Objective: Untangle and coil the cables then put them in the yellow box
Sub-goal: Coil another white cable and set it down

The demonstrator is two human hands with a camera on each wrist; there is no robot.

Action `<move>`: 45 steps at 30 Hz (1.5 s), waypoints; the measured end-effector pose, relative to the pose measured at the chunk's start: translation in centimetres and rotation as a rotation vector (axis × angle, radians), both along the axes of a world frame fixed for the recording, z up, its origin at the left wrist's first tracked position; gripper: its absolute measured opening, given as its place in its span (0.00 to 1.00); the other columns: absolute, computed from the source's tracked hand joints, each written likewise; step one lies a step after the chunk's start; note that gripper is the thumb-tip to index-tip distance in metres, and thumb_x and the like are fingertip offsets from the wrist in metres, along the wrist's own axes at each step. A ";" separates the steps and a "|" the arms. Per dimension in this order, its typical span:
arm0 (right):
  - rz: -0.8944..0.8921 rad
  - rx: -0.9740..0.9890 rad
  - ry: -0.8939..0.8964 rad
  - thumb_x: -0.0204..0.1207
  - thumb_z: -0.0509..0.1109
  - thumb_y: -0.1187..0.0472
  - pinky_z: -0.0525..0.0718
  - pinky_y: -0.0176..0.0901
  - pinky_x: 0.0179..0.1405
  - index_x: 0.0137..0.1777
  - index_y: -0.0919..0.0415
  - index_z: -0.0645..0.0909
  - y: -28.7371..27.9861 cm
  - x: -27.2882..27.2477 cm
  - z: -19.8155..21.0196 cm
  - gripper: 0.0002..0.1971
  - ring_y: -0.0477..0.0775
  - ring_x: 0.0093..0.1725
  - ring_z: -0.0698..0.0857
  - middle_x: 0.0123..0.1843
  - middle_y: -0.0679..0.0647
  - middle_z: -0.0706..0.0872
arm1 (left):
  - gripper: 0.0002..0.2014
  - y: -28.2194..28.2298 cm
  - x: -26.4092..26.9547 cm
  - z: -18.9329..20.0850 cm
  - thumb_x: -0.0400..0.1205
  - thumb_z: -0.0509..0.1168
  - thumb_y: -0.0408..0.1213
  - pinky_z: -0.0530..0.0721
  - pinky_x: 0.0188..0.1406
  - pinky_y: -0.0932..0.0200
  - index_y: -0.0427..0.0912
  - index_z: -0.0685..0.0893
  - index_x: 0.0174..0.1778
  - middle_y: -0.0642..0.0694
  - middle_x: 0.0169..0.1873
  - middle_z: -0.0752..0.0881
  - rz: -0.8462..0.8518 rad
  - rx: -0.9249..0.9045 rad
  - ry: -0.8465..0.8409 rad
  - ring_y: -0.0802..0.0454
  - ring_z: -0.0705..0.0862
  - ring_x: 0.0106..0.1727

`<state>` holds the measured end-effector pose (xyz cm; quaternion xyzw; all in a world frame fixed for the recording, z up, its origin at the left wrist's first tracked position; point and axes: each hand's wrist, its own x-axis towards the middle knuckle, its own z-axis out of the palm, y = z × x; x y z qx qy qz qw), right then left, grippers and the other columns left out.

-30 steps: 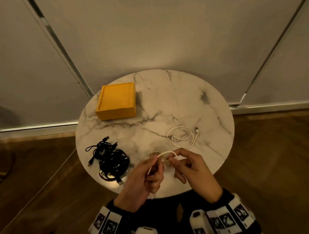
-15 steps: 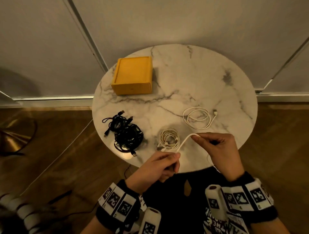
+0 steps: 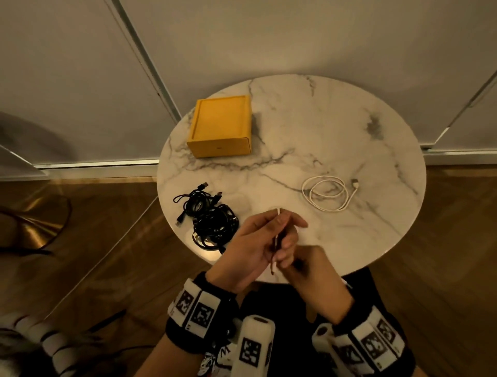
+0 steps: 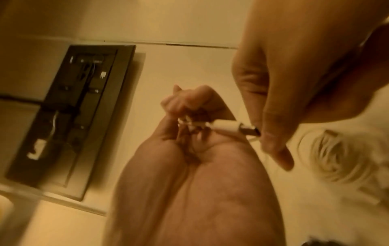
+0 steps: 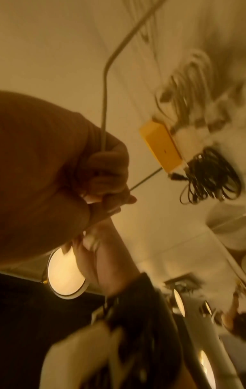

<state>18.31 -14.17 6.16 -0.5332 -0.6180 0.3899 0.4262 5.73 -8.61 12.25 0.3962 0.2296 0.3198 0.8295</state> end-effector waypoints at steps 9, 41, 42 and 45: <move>0.336 0.001 -0.320 0.83 0.62 0.51 0.75 0.45 0.34 0.35 0.51 0.74 -0.3 -0.4 1.1 0.14 0.50 0.33 0.81 0.29 0.53 0.83 | 0.17 1.2 -2.1 -2.4 0.88 0.54 0.35 0.86 0.43 0.56 0.24 0.83 0.52 0.35 0.37 0.89 0.362 0.340 0.343 0.43 0.88 0.38; -0.113 -0.133 0.406 0.78 0.67 0.57 0.69 0.29 0.27 0.50 0.60 0.90 -0.5 0.2 1.9 0.11 0.40 0.20 0.69 0.18 0.52 0.75 | 0.19 -1.0 -0.3 0.4 0.84 0.59 0.32 0.86 0.50 0.60 0.27 0.77 0.70 0.39 0.53 0.89 0.300 -0.331 -0.363 0.51 0.89 0.51; -0.090 -0.144 0.386 0.80 0.67 0.60 0.70 0.29 0.28 0.49 0.58 0.89 -0.6 0.1 2.0 0.08 0.39 0.20 0.70 0.18 0.52 0.75 | 0.19 -0.6 -0.4 0.6 0.83 0.57 0.32 0.87 0.48 0.61 0.29 0.81 0.67 0.40 0.54 0.89 0.363 -0.255 -0.285 0.52 0.90 0.51; -0.027 -0.184 0.310 0.81 0.68 0.65 0.72 0.34 0.31 0.49 0.49 0.88 -0.8 -0.3 1.8 0.10 0.41 0.23 0.72 0.20 0.50 0.76 | 0.18 0.1 -0.6 0.4 0.85 0.51 0.31 0.85 0.53 0.61 0.34 0.77 0.68 0.41 0.55 0.90 0.400 0.016 -0.093 0.49 0.88 0.57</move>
